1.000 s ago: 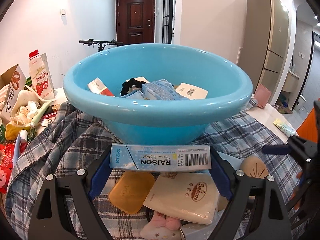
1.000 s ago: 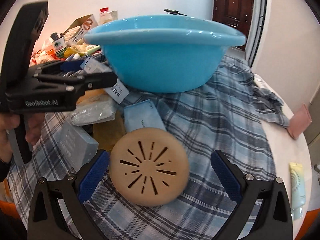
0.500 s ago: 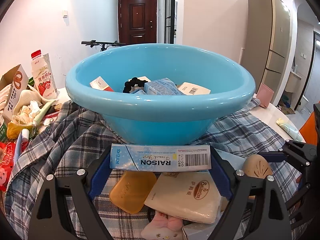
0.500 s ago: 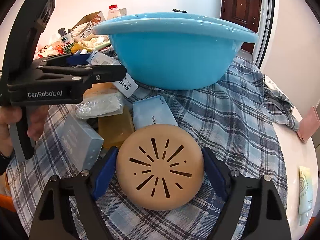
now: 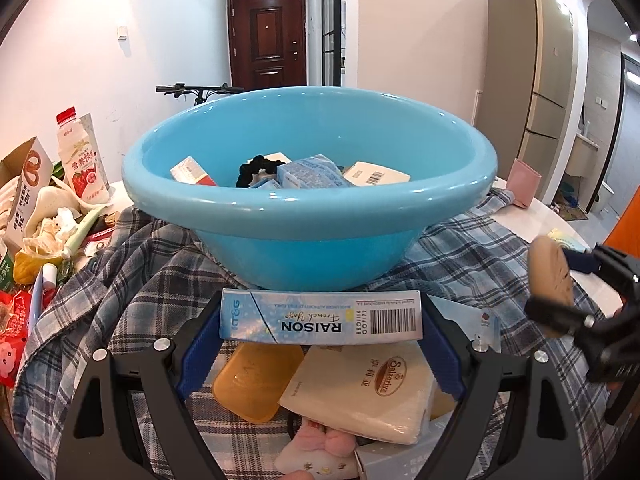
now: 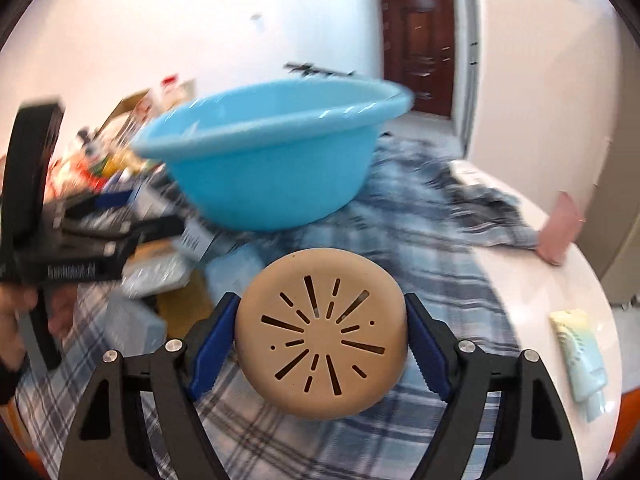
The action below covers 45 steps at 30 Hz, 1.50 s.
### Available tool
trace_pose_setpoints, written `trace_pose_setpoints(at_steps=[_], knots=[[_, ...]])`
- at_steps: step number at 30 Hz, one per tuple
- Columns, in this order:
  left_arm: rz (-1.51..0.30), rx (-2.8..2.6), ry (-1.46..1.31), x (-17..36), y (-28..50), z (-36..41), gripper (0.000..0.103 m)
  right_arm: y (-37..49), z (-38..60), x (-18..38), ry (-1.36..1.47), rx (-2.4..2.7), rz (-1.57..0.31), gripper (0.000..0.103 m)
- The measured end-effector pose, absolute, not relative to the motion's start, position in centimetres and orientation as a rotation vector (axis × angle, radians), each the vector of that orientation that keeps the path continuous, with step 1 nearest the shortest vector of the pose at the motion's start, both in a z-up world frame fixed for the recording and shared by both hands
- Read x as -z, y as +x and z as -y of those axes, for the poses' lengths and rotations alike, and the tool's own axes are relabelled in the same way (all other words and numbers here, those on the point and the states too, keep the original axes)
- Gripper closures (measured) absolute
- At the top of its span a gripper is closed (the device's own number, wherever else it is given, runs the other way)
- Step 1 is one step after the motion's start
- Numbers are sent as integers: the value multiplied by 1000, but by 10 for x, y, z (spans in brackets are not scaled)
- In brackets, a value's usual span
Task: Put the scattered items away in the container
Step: 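Grasp the round beige perforated disc with the right gripper while the left lifts the RAISON box, then carry the RAISON box and the beige disc over the basin with both grippers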
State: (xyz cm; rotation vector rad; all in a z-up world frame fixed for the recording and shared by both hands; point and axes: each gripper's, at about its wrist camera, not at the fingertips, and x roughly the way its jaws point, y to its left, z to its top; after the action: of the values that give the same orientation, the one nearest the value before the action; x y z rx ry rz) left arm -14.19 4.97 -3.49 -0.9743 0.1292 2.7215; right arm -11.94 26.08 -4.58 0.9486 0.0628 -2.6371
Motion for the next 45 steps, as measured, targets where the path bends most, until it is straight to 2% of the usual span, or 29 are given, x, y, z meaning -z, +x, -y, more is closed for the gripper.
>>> trace_pose_setpoints(at_steps=[9, 16, 23, 29, 36, 45], knots=[[-153, -2714, -928, 27, -129, -57, 16, -119, -272, 22, 874, 2663, 25, 21], [-196, -2702, -860, 15, -113, -64, 16, -111, -258, -48, 740, 2719, -76, 21], [-150, -2682, -807, 0, -103, -56, 16, -113, -233, -127, 569, 2764, -168, 21], [-89, -2674, -772, -13, -97, -46, 16, -130, -204, -166, 479, 2749, -156, 21], [-12, -2683, -747, -23, -97, -30, 16, -168, -168, -164, 486, 2682, -83, 21], [-5, -2694, -721, -29, -94, -25, 16, -210, -142, -121, 664, 2646, -152, 21]])
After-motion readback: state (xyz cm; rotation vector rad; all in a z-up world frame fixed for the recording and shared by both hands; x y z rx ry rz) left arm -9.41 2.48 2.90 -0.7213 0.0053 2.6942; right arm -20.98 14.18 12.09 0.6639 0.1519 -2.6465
